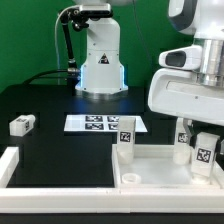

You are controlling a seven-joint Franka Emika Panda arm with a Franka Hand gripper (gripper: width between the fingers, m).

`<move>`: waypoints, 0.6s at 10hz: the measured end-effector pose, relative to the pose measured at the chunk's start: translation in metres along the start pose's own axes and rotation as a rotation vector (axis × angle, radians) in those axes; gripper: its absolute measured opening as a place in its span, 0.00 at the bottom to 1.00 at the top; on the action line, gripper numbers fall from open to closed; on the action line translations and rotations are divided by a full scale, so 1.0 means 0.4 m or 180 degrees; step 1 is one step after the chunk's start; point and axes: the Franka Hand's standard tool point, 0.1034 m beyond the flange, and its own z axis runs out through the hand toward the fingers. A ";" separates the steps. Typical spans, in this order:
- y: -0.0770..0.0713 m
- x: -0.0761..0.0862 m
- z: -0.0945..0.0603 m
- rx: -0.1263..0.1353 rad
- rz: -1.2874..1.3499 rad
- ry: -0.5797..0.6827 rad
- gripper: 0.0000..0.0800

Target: Assemble square table

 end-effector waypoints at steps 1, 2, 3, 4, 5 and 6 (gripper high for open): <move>0.002 0.004 0.003 0.0009 0.0442 -0.0027 0.36; 0.004 0.010 0.007 0.0030 0.0934 -0.0050 0.36; 0.006 0.015 0.008 0.0062 0.1218 -0.0086 0.36; 0.003 0.016 0.009 0.0136 0.1873 -0.0169 0.36; -0.005 0.010 0.010 0.0178 0.2565 -0.0252 0.36; -0.009 0.007 0.011 0.0195 0.2943 -0.0264 0.36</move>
Offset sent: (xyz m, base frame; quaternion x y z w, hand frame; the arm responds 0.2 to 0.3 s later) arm 0.0102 -0.0063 -0.0044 0.0786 -0.0257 0.4035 0.9112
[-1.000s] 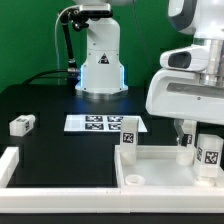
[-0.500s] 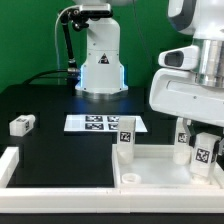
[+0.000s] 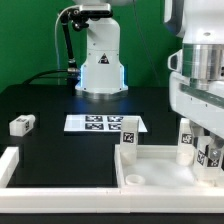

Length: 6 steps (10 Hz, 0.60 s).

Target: Assemble square table

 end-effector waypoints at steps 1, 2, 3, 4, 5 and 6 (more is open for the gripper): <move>0.000 -0.001 0.000 0.0007 0.0224 0.0001 0.36; 0.000 -0.002 0.000 -0.0011 0.0516 0.0002 0.36; 0.000 -0.003 0.000 -0.0021 0.0580 0.0002 0.36; 0.000 -0.003 0.000 -0.0020 0.0525 0.0003 0.39; 0.000 -0.003 0.001 -0.0022 0.0468 0.0002 0.39; 0.002 -0.006 0.001 -0.0035 0.0401 0.0013 0.62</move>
Offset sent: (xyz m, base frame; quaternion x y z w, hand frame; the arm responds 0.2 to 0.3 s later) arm 0.0000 0.0000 0.0000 0.0000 0.0000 0.0650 0.9979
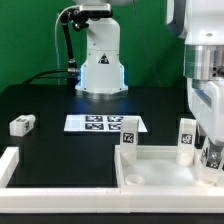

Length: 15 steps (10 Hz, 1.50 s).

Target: Assemble square table

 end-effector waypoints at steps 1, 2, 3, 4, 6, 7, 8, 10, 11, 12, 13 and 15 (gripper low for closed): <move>0.019 -0.005 -0.001 -0.0158 -0.0602 0.0117 0.75; 0.024 -0.013 -0.001 -0.0194 -0.1179 0.0166 0.75; 0.030 -0.020 0.002 -0.0222 -0.1496 0.0162 0.80; 0.028 -0.015 0.001 -0.0220 -0.1555 0.0162 0.81; 0.027 -0.012 0.002 -0.0237 -0.2103 0.0151 0.81; 0.026 -0.011 0.001 -0.0274 -0.2590 0.0201 0.81; 0.018 -0.020 -0.003 -0.0318 -0.3248 0.0323 0.81; 0.028 -0.060 -0.002 -0.0304 -0.3665 0.0353 0.81; 0.027 -0.055 -0.001 -0.0308 -0.3697 0.0353 0.81; 0.026 -0.052 -0.001 -0.0301 -0.3576 0.0359 0.67; 0.026 -0.051 -0.001 -0.0305 -0.3580 0.0359 0.67; 0.029 -0.047 0.000 -0.0298 -0.3122 0.0371 0.25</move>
Offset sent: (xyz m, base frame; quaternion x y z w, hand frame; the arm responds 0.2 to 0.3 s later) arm 0.0000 0.0000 0.0000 0.0000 0.0000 -0.1296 0.9916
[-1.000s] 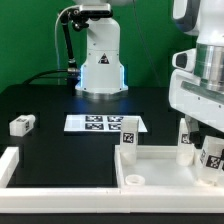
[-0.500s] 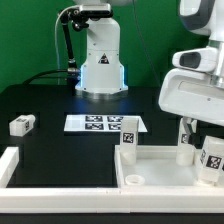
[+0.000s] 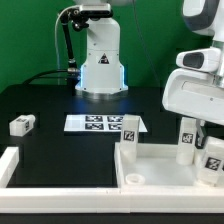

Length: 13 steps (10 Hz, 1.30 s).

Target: Assemble square table

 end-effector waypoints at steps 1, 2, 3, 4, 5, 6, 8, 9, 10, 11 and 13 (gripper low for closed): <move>-0.001 -0.001 0.000 0.0000 0.0185 0.0000 0.25; -0.001 -0.002 0.000 0.0001 0.0360 -0.0002 0.07; -0.002 -0.003 0.000 0.0002 0.0601 -0.0004 0.07; -0.001 -0.001 0.002 0.0010 0.0897 -0.0021 0.01; 0.004 0.006 0.005 0.0026 0.1209 -0.0058 0.00; 0.002 0.003 0.005 0.0025 0.1191 -0.0057 0.00; 0.002 0.003 0.005 0.0026 0.1090 -0.0056 0.00; 0.002 0.003 0.005 0.0026 0.1092 -0.0057 0.00; 0.002 0.003 0.005 0.0026 0.1091 -0.0057 0.00; 0.004 0.004 0.000 0.0032 0.0907 -0.0055 0.17; 0.008 0.004 -0.030 0.0095 0.0436 -0.0034 0.42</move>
Offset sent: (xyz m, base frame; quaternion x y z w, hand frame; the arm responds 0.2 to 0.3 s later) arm 0.0000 0.0000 0.0000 0.0000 0.0000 0.1938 0.9810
